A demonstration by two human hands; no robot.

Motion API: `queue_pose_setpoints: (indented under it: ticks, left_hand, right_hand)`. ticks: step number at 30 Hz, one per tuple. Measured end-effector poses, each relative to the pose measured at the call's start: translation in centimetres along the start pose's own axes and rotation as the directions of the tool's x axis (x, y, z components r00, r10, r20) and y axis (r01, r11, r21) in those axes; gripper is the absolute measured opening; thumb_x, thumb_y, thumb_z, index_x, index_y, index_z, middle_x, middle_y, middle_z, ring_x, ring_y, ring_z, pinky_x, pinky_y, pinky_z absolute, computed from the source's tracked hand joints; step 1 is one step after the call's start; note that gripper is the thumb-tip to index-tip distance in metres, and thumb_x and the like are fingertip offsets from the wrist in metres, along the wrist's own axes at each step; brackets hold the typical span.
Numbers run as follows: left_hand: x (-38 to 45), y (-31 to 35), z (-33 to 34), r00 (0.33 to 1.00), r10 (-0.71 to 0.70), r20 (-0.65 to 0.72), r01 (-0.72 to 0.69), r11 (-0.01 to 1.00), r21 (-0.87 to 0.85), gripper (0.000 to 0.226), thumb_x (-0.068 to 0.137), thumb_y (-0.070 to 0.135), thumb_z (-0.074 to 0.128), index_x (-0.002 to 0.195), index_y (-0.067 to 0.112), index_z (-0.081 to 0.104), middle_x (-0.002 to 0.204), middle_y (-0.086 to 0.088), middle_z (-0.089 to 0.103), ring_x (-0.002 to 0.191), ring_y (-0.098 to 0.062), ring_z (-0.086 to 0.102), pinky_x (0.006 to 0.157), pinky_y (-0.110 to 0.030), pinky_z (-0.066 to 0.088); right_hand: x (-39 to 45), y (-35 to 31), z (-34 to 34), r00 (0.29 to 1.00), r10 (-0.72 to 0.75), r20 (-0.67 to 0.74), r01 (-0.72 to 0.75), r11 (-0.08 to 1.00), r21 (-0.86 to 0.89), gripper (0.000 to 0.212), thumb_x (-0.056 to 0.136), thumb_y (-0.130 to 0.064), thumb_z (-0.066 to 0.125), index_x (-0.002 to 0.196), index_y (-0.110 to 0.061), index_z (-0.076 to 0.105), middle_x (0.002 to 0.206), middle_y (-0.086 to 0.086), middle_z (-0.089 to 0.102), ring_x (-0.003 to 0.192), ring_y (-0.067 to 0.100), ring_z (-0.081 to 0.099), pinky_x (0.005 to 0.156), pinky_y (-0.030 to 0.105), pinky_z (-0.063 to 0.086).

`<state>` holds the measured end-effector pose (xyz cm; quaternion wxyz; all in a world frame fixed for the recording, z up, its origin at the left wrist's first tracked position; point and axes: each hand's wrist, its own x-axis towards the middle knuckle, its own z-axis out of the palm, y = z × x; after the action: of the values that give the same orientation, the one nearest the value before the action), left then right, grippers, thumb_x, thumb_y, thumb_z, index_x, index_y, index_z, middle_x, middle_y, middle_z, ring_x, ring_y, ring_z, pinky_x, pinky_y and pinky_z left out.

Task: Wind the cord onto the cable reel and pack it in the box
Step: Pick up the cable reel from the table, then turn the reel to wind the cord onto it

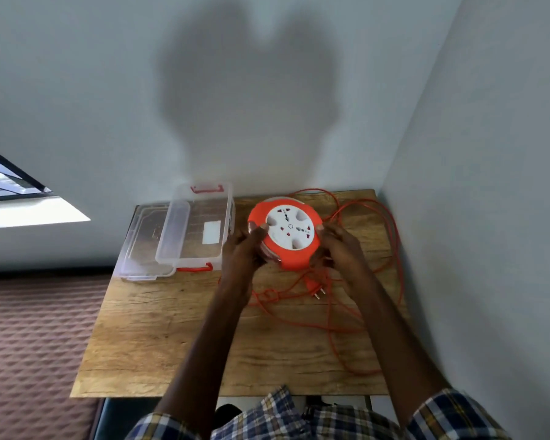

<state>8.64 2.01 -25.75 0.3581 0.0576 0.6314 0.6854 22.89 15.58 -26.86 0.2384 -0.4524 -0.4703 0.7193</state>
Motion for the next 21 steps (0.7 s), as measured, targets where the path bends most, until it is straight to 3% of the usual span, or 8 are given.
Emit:
queue_pose_setpoints:
  ticks: [2, 5, 9, 12, 14, 16, 18, 21]
  left_hand:
    - [-0.6, 1.5, -0.4, 1.000, 0.027, -0.009, -0.028, 0.996, -0.089, 0.021, 0.103, 0.028, 0.066, 0.109, 0.008, 0.071, 0.103, -0.011, 0.080, 0.093, -0.031, 0.075, 0.068, -0.035, 0.061]
    - [-2.2, 3.5, -1.0, 0.997, 0.052, 0.059, -0.029, 0.941, -0.338, 0.038, 0.109, 0.032, 0.051, 0.136, 0.010, 0.067, 0.133, -0.018, 0.074, 0.123, -0.036, 0.070, 0.099, -0.051, 0.061]
    - [-4.0, 5.4, -3.1, 0.980, 0.125, 0.152, -0.030, 0.857, -0.515, 0.055, 0.103, 0.026, 0.050, 0.154, 0.002, 0.050, 0.149, -0.027, 0.060, 0.136, -0.044, 0.059, 0.108, -0.057, 0.053]
    - [-4.1, 7.5, -5.8, 0.980, 0.107, 0.166, -0.008, 0.863, -0.506, 0.052, 0.098, 0.016, 0.052, 0.148, 0.003, 0.058, 0.144, -0.026, 0.064, 0.132, -0.044, 0.063, 0.103, -0.056, 0.057]
    - [-3.8, 9.0, -8.1, 0.982, 0.098, 0.158, -0.011, 0.878, -0.479, 0.041, 0.093, 0.013, 0.057, 0.129, 0.008, 0.075, 0.133, -0.022, 0.072, 0.122, -0.040, 0.070, 0.087, -0.053, 0.065]
    - [-3.3, 10.3, -10.4, 0.974, 0.125, 0.186, -0.040, 0.913, -0.406, 0.029, 0.092, 0.014, 0.058, 0.101, 0.018, 0.086, 0.115, -0.013, 0.080, 0.105, -0.033, 0.078, 0.075, -0.044, 0.066]
    - [-2.8, 11.5, -12.2, 0.971, 0.098, 0.219, -0.014, 0.935, -0.354, 0.025, 0.092, 0.020, 0.062, 0.098, 0.017, 0.086, 0.114, -0.014, 0.080, 0.103, -0.032, 0.078, 0.090, -0.047, 0.060]
    - [-1.8, 13.1, -14.4, 0.956, 0.015, 0.294, 0.093, 0.932, -0.349, 0.046, 0.097, 0.031, 0.065, 0.132, 0.002, 0.073, 0.142, -0.027, 0.065, 0.125, -0.043, 0.067, 0.117, -0.060, 0.043]
  right_hand:
    - [-1.1, -1.3, 0.7, 0.988, 0.030, 0.152, -0.050, 0.990, 0.131, 0.029, 0.094, -0.017, 0.071, 0.123, -0.014, 0.066, 0.088, 0.007, 0.078, 0.065, 0.020, 0.072, 0.058, 0.032, 0.059]
    - [-2.6, -2.4, 2.6, 0.962, 0.034, 0.269, -0.090, 0.976, 0.197, 0.046, 0.085, -0.011, 0.079, 0.126, -0.017, 0.060, 0.102, 0.015, 0.078, 0.076, 0.024, 0.075, 0.063, 0.036, 0.060]
    - [-4.8, -3.3, 6.1, 0.917, -0.006, 0.400, -0.087, 0.973, 0.213, 0.052, 0.081, -0.013, 0.085, 0.126, -0.016, 0.059, 0.111, 0.014, 0.077, 0.076, 0.026, 0.076, 0.063, 0.036, 0.061]
    - [-5.8, -4.4, 7.5, 0.918, -0.106, 0.383, 0.161, 0.980, -0.115, 0.053, 0.083, -0.031, 0.084, 0.130, -0.022, 0.061, 0.102, -0.001, 0.079, 0.076, 0.023, 0.078, 0.059, 0.035, 0.060]
    - [-6.1, -4.9, 8.2, 0.913, -0.325, 0.247, 0.407, 0.778, -0.479, 0.033, 0.090, -0.049, 0.071, 0.115, -0.027, 0.071, 0.088, -0.007, 0.078, 0.080, 0.015, 0.075, 0.068, 0.039, 0.061]
    - [-6.4, -5.6, 9.0, 0.835, -0.539, 0.114, 0.473, 0.596, -0.648, 0.036, 0.091, -0.058, 0.058, 0.104, -0.028, 0.074, 0.090, -0.014, 0.075, 0.085, 0.005, 0.069, 0.078, 0.032, 0.056]
    - [-6.8, -6.4, 10.7, 0.837, -0.522, 0.163, 0.511, 0.641, -0.572, 0.037, 0.090, -0.056, 0.060, 0.111, -0.028, 0.073, 0.096, -0.016, 0.075, 0.090, -0.002, 0.068, 0.079, 0.021, 0.052]
    - [-7.7, -7.0, 13.8, 0.901, -0.288, 0.324, 0.398, 0.846, -0.355, 0.033, 0.092, -0.032, 0.074, 0.121, -0.016, 0.071, 0.080, -0.010, 0.077, 0.072, 0.002, 0.069, 0.066, 0.022, 0.056]
